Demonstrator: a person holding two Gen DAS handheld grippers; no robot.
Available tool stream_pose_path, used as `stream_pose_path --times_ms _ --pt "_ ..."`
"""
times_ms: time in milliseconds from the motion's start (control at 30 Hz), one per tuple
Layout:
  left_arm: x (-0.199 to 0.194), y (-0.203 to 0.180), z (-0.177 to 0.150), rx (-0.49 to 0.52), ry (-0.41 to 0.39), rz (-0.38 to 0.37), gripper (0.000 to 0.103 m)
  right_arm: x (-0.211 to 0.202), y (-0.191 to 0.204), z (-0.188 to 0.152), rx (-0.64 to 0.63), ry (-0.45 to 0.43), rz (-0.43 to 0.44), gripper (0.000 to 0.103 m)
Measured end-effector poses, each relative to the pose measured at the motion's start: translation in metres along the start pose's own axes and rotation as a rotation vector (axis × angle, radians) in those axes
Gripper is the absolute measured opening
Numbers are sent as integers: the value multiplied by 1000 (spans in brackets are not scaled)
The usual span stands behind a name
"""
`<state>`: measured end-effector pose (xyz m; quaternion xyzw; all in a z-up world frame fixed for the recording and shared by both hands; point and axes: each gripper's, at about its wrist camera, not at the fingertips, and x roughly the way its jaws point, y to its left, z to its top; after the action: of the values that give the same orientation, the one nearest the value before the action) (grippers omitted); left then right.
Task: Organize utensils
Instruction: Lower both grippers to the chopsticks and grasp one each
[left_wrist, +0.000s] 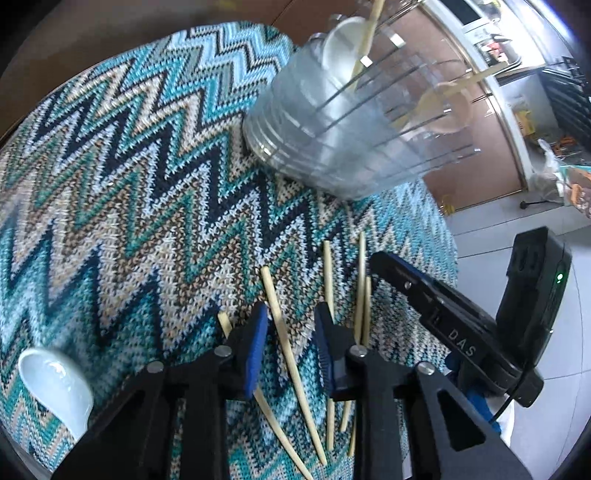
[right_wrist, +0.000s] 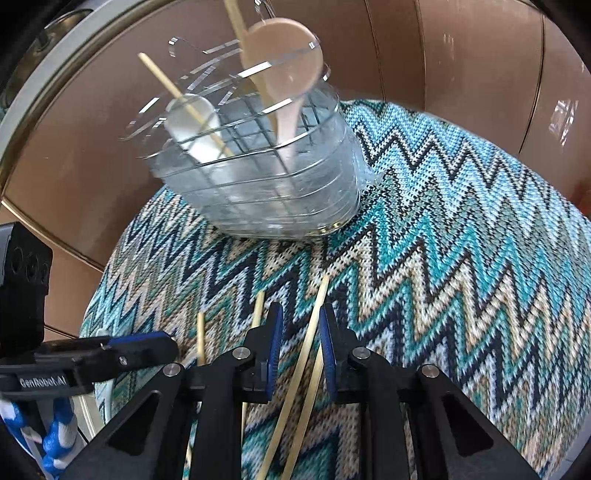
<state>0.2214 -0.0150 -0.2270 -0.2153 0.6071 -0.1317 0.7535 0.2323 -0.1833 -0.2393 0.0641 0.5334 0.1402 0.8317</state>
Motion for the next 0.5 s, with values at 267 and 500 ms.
stream_pose_path --times_ms 267,500 --pt "30 -2 8 -40 52 6 16 25 -3 7 -16 65 -6 14" --pt "40 -9 11 -68 45 45 7 40 9 8 -31 82 -32 10"
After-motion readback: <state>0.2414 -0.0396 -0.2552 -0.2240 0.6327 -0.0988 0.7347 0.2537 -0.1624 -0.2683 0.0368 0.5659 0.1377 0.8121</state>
